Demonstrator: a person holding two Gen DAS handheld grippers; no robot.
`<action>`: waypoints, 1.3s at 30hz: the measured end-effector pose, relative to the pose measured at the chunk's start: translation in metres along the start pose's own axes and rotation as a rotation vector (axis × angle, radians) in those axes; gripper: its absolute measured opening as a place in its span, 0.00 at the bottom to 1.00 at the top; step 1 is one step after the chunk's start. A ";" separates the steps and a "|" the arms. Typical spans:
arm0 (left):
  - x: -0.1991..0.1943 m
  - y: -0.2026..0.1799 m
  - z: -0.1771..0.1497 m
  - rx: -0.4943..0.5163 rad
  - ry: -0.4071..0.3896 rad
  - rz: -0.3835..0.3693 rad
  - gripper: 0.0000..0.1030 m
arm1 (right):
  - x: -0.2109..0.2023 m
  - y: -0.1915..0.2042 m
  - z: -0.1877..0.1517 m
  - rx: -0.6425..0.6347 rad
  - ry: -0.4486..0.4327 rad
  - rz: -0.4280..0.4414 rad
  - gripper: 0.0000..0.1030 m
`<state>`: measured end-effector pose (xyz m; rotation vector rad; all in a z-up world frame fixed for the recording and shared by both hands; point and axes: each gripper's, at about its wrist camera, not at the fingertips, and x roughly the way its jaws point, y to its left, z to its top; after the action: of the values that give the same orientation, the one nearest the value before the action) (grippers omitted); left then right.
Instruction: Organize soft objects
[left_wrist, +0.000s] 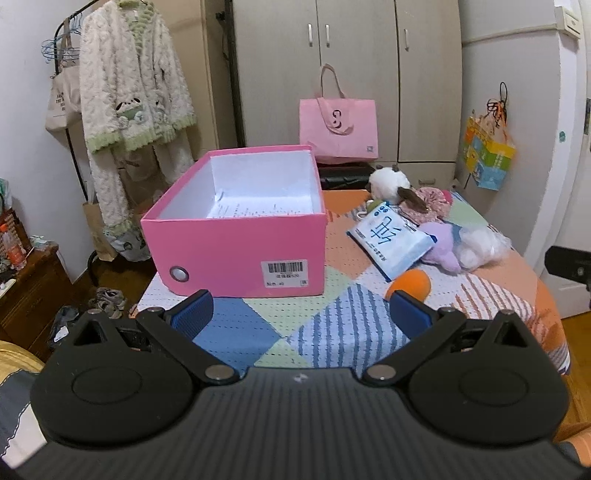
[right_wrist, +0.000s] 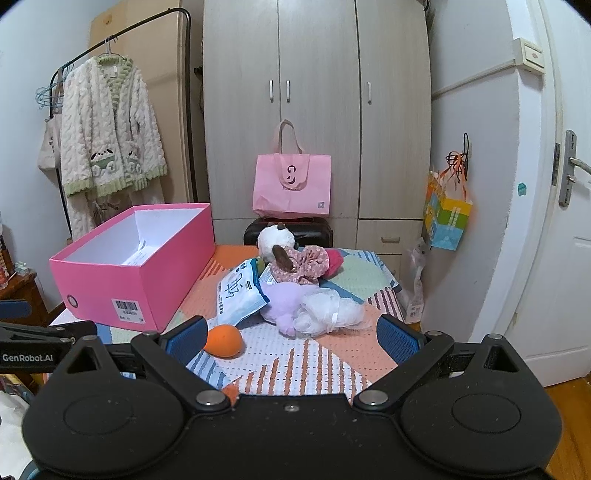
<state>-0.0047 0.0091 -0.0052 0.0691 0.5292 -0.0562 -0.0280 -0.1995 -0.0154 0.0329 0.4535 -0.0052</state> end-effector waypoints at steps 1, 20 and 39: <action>0.000 -0.001 0.000 0.001 0.001 0.001 1.00 | -0.001 0.001 0.000 -0.001 0.001 -0.001 0.97; 0.005 -0.003 -0.001 0.002 0.024 -0.017 1.00 | 0.001 -0.004 -0.003 0.001 0.010 -0.014 0.97; 0.005 -0.007 -0.004 0.027 -0.001 -0.048 1.00 | 0.003 -0.007 -0.004 0.018 0.002 -0.037 0.97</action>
<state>-0.0028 0.0021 -0.0116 0.0830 0.5296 -0.1107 -0.0271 -0.2059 -0.0202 0.0419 0.4557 -0.0452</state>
